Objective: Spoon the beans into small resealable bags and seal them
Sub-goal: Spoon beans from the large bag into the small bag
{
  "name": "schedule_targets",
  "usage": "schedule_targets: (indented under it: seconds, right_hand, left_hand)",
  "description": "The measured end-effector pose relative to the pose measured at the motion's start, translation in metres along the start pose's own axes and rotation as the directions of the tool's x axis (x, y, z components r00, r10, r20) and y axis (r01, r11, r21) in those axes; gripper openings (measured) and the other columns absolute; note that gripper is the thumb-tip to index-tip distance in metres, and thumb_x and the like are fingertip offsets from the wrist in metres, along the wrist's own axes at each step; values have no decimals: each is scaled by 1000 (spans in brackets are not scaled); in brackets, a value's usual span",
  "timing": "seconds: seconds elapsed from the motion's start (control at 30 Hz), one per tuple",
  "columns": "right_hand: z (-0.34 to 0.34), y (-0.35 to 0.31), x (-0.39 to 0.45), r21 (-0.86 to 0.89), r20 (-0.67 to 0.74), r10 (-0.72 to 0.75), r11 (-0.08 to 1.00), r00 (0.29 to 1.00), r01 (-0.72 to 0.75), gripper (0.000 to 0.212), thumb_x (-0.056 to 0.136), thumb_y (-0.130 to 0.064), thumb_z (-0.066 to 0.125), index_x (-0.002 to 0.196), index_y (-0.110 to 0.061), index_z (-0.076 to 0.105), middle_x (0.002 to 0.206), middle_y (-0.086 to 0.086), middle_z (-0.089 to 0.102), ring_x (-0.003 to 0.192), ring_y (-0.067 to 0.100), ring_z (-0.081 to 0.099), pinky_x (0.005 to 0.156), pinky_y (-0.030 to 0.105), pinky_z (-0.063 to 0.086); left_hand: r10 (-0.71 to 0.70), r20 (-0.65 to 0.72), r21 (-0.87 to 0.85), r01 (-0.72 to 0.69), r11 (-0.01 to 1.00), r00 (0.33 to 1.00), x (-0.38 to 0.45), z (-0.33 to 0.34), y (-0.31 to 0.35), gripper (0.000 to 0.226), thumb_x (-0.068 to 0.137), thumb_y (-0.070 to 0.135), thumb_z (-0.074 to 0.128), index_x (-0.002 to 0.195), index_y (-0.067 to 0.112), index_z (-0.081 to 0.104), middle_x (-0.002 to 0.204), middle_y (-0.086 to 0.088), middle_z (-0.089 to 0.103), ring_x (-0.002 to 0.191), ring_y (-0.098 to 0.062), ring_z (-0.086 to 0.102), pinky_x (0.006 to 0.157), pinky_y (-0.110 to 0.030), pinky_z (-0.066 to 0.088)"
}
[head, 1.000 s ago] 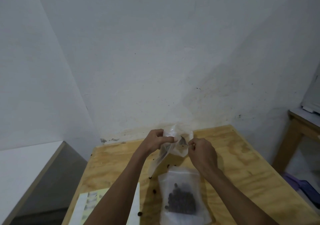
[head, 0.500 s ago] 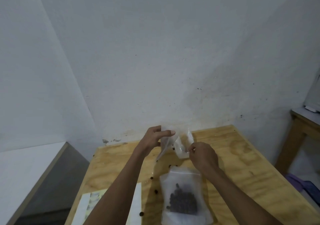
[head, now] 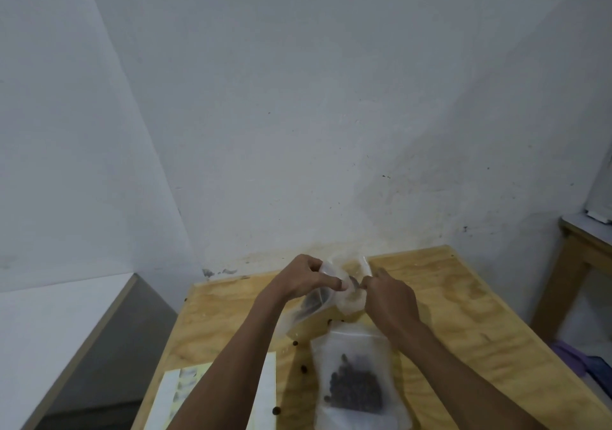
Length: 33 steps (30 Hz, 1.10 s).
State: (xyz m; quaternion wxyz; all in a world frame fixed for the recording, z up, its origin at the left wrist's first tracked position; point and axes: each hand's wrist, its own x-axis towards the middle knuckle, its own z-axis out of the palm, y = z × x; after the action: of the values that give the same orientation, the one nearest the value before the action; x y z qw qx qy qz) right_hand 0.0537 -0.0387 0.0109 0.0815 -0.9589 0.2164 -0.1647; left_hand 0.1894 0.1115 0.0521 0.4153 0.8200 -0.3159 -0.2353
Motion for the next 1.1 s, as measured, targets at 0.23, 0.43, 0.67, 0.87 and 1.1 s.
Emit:
schedule_targets:
  seconds: [0.23,0.43,0.67,0.87,1.1]
  right_hand:
    - [-18,10,6,371,41,66,925,997,-76,22,93,-20,61,102,-27,79,98,-8,73,83,11,66,68,28,54]
    - [-8,5,-7,168,106,-90,983,990,71,25,98,-24,57,112,-31,77,113,-6,68,96,14,65,75,25,50]
    - [-12,-5,5,-18,99,-76,997,992,78,32,97,-13,50,113,-24,75,107,0,62,90,25,67,71,32,50]
    - [-6,-6,3,-26,79,-26,999,996,28,30,97,-13,49,114,-23,72,111,1,61,91,25,68,71,32,49]
    - [3,-13,-5,202,98,186,958,978,-203,25,98,-15,59,113,-24,78,111,-1,74,93,18,71,71,26,53]
  left_hand:
    - [-69,-18,76,70,995,997,-8,-12,-23,59,55,57,86,90,10,79,76,-1,70,68,-19,62,65,-37,48]
    - [-93,-18,67,94,993,996,-15,-11,-28,31,71,40,86,93,19,81,86,4,76,78,-16,69,70,-29,55]
    - [-142,0,64,142,988,990,-21,-13,-28,46,60,49,86,94,19,82,89,-1,79,77,-15,68,70,-29,51]
    - [-143,2,38,143,989,990,-22,-10,-25,54,57,49,87,98,15,81,95,-9,77,79,-21,67,69,-34,50]
    - [32,-45,-49,-34,998,998,-19,4,4,16,73,28,89,83,22,78,81,9,75,76,-9,68,68,-24,50]
